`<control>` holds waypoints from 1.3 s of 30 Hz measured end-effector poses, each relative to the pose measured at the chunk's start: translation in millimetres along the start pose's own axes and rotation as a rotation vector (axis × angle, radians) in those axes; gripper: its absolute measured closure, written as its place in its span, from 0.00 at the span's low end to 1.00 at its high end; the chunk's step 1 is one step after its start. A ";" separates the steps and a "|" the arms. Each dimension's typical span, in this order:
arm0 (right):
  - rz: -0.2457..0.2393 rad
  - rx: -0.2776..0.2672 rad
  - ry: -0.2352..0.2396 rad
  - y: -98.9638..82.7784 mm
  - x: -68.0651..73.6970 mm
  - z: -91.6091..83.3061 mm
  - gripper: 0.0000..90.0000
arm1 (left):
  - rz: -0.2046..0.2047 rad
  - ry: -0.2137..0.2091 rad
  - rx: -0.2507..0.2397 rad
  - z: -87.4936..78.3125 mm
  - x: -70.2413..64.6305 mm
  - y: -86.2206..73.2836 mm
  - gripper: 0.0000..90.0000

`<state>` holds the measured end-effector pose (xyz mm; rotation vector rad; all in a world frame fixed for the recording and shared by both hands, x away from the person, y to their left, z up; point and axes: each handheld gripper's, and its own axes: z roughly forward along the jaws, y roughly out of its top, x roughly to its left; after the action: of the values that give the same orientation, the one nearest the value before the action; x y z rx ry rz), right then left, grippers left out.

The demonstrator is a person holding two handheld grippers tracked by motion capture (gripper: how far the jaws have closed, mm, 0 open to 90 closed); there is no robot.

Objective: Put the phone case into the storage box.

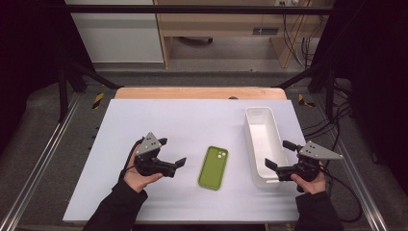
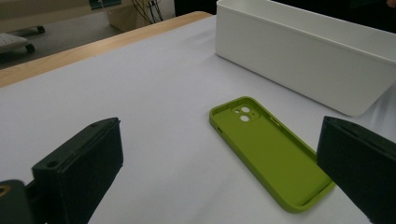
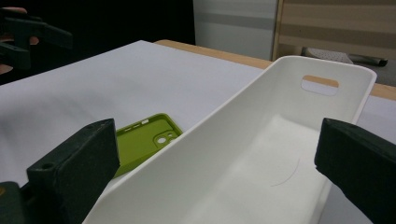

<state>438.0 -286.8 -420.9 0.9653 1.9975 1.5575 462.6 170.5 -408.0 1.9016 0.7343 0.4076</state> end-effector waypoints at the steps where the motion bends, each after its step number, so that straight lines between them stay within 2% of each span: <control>1: -0.001 0.000 -0.001 0.0 0.0 0.0 0.01 | 0.000 0.000 0.000 0.0 0.0 0.0 0.01; 12: 0.000 0.002 0.000 0.0 0.1 -0.1 0.01 | 0.013 -0.006 0.023 17.0 -7.3 7.2 0.01; 28: -0.001 0.002 0.002 -0.1 0.2 0.2 0.01 | 0.006 -0.009 0.039 34.3 -13.8 12.7 0.01; 39: -0.002 0.000 0.002 0.1 0.0 -0.2 0.01 | 0.021 -0.018 0.066 50.5 -22.4 15.2 0.01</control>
<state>437.9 -286.9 -420.7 0.9616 1.9987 1.5577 479.4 116.1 -415.0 1.9741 0.7245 0.3825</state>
